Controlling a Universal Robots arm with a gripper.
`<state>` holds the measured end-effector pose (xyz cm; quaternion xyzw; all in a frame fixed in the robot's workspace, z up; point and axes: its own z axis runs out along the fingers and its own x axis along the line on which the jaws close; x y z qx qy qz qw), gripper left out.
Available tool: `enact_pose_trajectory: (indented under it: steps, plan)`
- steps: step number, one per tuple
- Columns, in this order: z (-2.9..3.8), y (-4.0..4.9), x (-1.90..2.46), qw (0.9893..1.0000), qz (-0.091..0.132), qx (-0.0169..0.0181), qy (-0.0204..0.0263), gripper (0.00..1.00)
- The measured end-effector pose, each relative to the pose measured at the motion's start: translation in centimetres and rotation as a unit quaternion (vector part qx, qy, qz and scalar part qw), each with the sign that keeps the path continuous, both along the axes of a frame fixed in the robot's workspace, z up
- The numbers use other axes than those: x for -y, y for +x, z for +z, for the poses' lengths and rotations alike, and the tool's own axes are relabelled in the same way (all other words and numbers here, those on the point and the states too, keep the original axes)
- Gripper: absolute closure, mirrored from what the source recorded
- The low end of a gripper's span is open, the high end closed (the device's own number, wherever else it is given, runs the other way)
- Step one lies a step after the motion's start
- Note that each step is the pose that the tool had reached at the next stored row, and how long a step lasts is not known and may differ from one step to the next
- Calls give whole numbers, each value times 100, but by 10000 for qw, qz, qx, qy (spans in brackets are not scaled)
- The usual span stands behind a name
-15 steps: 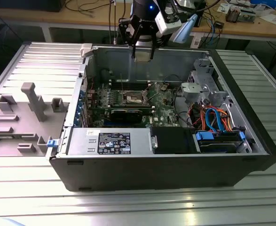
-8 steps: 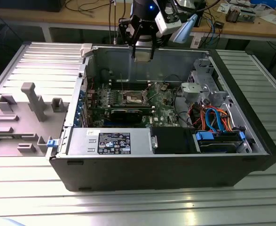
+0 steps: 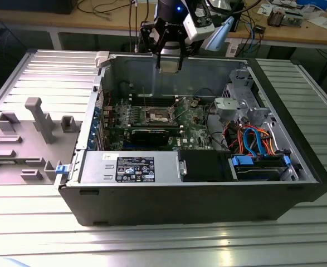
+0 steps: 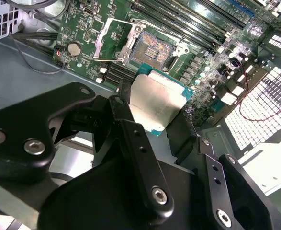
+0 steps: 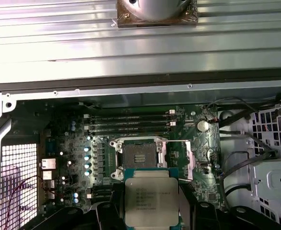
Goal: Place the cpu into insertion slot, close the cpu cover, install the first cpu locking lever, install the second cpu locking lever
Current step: 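Place the cpu into insertion slot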
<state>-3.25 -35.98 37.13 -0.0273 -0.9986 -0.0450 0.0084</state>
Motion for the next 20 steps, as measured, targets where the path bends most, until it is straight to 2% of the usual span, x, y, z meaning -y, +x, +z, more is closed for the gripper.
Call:
enact_pose_trajectory:
  steps: [7, 20]
  plan:
    - [0, 0, 0, 10000, -90, 0, 0, 46]
    - [0, 0, 0, 9999, -104, 0, 0, 46]
